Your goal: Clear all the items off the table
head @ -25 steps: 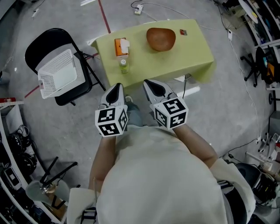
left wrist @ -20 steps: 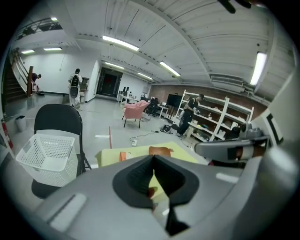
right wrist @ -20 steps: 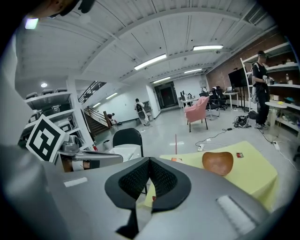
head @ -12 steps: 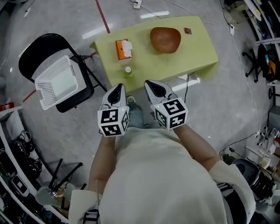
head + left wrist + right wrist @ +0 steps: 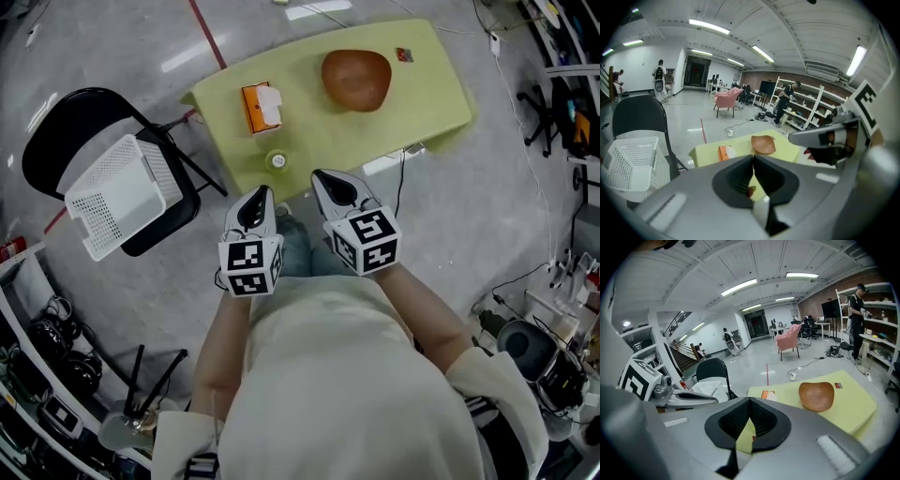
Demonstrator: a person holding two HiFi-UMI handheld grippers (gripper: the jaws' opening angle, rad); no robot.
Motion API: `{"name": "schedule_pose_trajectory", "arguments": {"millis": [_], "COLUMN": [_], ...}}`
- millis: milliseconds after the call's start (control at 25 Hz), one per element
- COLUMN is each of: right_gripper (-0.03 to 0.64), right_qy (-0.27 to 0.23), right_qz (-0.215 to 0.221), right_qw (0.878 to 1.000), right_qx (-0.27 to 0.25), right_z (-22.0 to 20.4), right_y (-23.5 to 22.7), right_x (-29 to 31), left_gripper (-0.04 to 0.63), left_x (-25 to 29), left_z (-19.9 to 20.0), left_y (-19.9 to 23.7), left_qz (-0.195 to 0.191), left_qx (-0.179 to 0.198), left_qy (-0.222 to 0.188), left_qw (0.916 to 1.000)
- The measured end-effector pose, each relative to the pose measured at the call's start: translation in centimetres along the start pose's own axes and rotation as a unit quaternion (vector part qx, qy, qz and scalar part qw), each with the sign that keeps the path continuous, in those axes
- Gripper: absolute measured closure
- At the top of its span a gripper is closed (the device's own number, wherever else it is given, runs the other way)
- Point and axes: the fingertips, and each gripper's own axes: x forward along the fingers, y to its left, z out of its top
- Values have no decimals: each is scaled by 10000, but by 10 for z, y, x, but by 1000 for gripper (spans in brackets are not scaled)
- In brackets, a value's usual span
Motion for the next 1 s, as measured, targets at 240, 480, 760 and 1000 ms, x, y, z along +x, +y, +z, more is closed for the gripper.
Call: {"name": "schedule_pose_trajectory", "arguments": {"millis": [240, 480, 760, 1000], "right_gripper": [618, 618, 618, 618], "right_qy": [161, 314, 541, 621], "right_qz": [-164, -154, -54, -40], "right_qw": [9997, 9992, 9981, 9970], "right_qx": [114, 183, 278, 462], "right_z": [-9, -22, -49, -70], "right_y": [-18, -30, -49, -66], "right_x": [19, 33, 61, 79], "left_gripper": [535, 442, 351, 274], "left_x": [25, 48, 87, 125], "left_z": [-14, -39, -75, -111], "left_y": [14, 20, 18, 19], "left_qz": [-22, -36, 78, 233], "left_qx": [144, 214, 361, 449], "left_qy": [114, 307, 491, 609], "left_qw": [9998, 9993, 9981, 9969]}}
